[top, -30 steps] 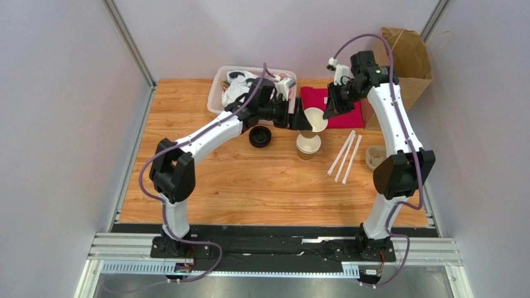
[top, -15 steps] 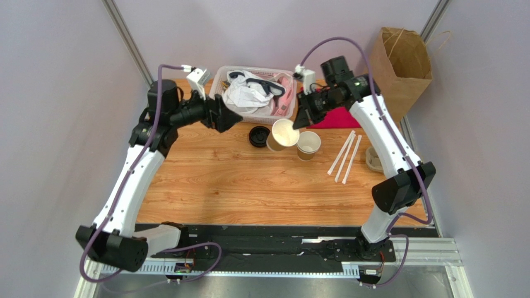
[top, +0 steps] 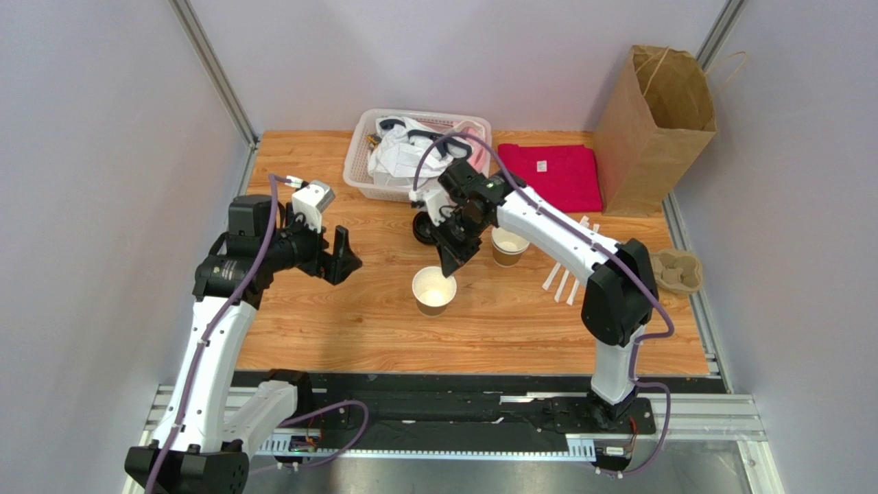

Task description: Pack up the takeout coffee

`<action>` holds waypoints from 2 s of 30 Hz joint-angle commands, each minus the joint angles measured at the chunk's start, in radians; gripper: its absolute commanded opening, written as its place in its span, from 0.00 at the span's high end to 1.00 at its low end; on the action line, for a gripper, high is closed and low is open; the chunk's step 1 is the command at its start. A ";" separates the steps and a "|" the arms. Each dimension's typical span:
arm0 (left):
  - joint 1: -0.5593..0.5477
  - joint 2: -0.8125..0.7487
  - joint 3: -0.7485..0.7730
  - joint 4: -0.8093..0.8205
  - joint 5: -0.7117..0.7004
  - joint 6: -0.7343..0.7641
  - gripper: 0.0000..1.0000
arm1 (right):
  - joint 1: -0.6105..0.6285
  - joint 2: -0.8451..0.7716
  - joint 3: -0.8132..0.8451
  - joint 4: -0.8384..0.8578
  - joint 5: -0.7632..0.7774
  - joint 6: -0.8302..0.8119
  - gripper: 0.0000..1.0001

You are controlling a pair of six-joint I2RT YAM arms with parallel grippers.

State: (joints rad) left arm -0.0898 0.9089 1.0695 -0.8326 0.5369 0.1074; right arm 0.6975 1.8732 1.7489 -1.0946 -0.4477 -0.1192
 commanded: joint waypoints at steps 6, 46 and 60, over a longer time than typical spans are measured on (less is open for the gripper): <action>0.007 0.031 -0.014 0.029 -0.014 0.009 0.01 | 0.066 0.021 -0.046 0.062 0.121 0.012 1.00; -0.326 0.645 0.300 0.391 -0.533 -0.281 0.40 | -0.230 0.009 0.213 0.081 0.248 0.095 0.47; -0.406 0.941 0.400 0.429 -0.649 -0.373 0.53 | -0.253 0.046 0.186 0.105 0.230 0.113 0.46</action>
State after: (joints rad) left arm -0.4950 1.8187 1.4132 -0.4438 -0.0822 -0.2352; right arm 0.4492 1.9297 1.9301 -1.0309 -0.2188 -0.0219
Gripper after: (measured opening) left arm 0.478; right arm 0.535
